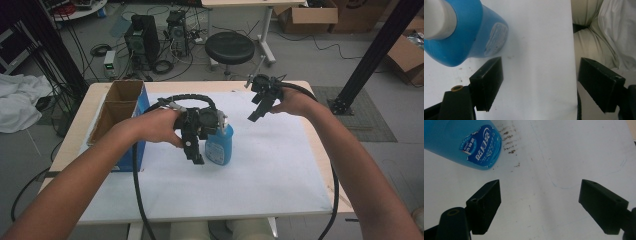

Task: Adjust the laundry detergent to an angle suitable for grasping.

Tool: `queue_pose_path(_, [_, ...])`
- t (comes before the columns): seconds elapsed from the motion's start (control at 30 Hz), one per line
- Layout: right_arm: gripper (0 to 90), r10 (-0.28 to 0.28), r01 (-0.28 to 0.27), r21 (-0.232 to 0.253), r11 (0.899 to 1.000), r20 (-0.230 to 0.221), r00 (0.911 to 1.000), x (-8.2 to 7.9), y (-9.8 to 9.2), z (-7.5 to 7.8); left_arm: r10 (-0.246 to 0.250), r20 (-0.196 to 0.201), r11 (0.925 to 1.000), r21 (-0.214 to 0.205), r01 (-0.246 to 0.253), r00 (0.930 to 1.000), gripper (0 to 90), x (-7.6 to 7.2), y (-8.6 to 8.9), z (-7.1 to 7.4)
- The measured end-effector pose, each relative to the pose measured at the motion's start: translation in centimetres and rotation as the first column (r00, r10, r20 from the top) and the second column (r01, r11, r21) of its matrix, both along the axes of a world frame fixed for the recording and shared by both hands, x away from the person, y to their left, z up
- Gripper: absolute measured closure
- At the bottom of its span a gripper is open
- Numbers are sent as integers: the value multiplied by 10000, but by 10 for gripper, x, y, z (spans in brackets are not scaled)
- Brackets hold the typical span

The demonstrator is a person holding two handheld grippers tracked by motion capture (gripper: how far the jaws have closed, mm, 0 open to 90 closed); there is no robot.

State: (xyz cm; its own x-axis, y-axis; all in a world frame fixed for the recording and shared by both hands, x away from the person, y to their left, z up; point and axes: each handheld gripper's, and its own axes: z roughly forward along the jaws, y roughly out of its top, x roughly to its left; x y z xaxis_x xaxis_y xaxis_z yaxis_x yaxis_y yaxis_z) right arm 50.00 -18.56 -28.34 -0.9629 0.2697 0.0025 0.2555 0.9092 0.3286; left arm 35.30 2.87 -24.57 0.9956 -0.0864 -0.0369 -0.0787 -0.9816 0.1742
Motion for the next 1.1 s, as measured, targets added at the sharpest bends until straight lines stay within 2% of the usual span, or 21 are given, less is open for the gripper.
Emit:
queue_pose_path(0.23, [169, -93, 92, 105, 9999, 60, 9999, -2, -2, 1, 26, 35, 10000, -26, -26, 10000, 215, -1, 1, 1])
queue_pose_path(0.43, [161, -396, 390, 371, 9985, 133, 9991, -5, -9, 1, 54, 48, 10000, -60, -54, 10000, 214, -1, 3, 1])
queue_pose_path(0.5, [159, -549, 536, 398, 9978, 345, 9979, -7, -12, 2, 92, 104, 10000, -37, -92, 9999, 213, -1, 3, 1])
queue_pose_path(0.57, [161, -815, 783, 731, 9942, 414, 9958, -12, -18, 4, 75, 122, 10000, -30, -74, 9999, 214, -1, 4, 2])
queue_pose_path(0.67, [158, -892, 843, 898, 9924, 518, 9947, -17, -20, 5, 72, 121, 10000, -39, -71, 9999, 215, -1, 5, 1])
queue_pose_path(0.73, [160, -1098, 1013, 1148, 9882, 696, 9915, -23, -23, 8, 91, 143, 10000, -8, -91, 9999, 215, 0, 6, 1])
queue_pose_path(0.77, [162, -1254, 1116, 1495, 9824, 860, 9884, -29, -25, 9, 97, 149, 10000, -14, -96, 9998, 215, 0, 7, 1])
queue_pose_path(0.8, [162, -1254, 1116, 1495, 9824, 860, 9884, -29, -25, 9, 97, 149, 10000, -14, -96, 9998, 215, 0, 7, 1])
queue_pose_path(0.87, [153, -1537, 1333, 1831, 9740, 1018, 9829, -34, -28, 11, 109, 168, 9999, -42, -109, 9998, 215, 0, 7, 1])
queue_pose_path(0.9, [155, -1654, 1382, 2176, 9662, 1121, 9798, -39, -30, 12, 111, 167, 9999, -61, -110, 9998, 215, 1, 8, 1])
queue_pose_path(0.93, [155, -1654, 1382, 2176, 9662, 1121, 9798, -39, -30, 12, 111, 167, 9999, -61, -110, 9998, 215, 1, 8, 1])
queue_pose_path(0.97, [154, -1716, 1404, 2422, 9600, 1130, 9787, -45, -32, 12, 137, 162, 9999, -94, -136, 9998, 215, 1, 8, 2])
queue_pose_path(1.03, [157, -1713, 1395, 2565, 9564, 1061, 9795, -50, -33, 11, 142, 182, 9998, -123, -140, 9997, 215, 2, 8, 2])
queue_pose_path(1.1, [157, -1697, 1369, 2593, 9560, 1084, 9795, -51, -33, 10, 154, 206, 9998, -130, -151, 9997, 215, 2, 8, 1])
